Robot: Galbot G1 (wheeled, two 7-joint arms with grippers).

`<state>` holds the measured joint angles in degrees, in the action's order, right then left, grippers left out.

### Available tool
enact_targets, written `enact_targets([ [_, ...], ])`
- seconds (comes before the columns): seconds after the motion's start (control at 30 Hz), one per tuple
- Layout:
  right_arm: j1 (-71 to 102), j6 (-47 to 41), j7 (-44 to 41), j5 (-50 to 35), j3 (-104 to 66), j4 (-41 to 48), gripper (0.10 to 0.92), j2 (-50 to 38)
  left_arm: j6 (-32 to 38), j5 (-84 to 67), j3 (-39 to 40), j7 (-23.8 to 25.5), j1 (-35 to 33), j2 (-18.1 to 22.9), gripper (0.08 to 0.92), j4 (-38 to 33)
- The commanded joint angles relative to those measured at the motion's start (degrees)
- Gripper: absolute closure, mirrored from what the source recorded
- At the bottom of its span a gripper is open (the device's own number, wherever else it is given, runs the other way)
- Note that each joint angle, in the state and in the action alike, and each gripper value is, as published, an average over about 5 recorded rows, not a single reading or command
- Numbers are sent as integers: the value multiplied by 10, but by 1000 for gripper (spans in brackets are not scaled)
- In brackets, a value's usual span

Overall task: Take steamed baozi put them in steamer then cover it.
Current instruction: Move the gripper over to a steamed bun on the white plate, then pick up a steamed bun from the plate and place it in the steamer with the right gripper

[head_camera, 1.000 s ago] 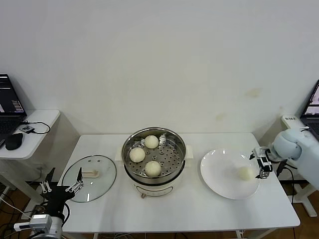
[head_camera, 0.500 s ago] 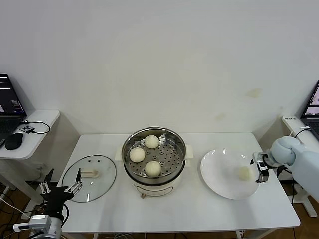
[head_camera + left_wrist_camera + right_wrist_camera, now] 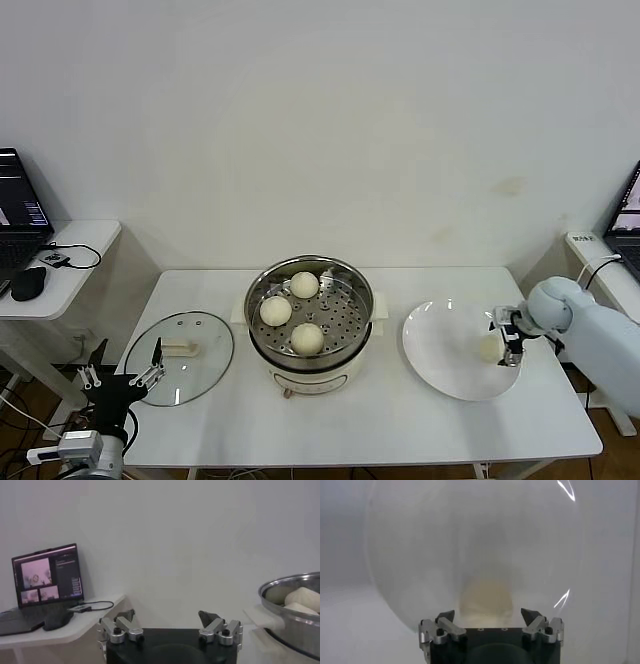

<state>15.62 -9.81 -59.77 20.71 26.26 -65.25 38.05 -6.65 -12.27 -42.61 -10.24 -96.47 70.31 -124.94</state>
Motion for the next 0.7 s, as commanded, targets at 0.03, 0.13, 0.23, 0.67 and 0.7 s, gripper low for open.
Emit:
enact_targets([
  [0.03,2,-2,-2,8,-3,17,241,16,0,0,0,0,1,0,177,1],
  [0.13,2,0,-4,10,-3,19,285,16,0,0,1,0,1,1,177,1],
  [0.23,2,1,-4,9,-5,19,346,16,0,0,1,0,1,1,177,1],
  [0.67,-109,-31,-28,-71,81,-81,406,-56,-1,0,2,0,5,-2,177,-5],
  [0.7,-136,-36,-30,-86,102,-95,406,-64,-1,1,3,0,5,-3,177,-5],
])
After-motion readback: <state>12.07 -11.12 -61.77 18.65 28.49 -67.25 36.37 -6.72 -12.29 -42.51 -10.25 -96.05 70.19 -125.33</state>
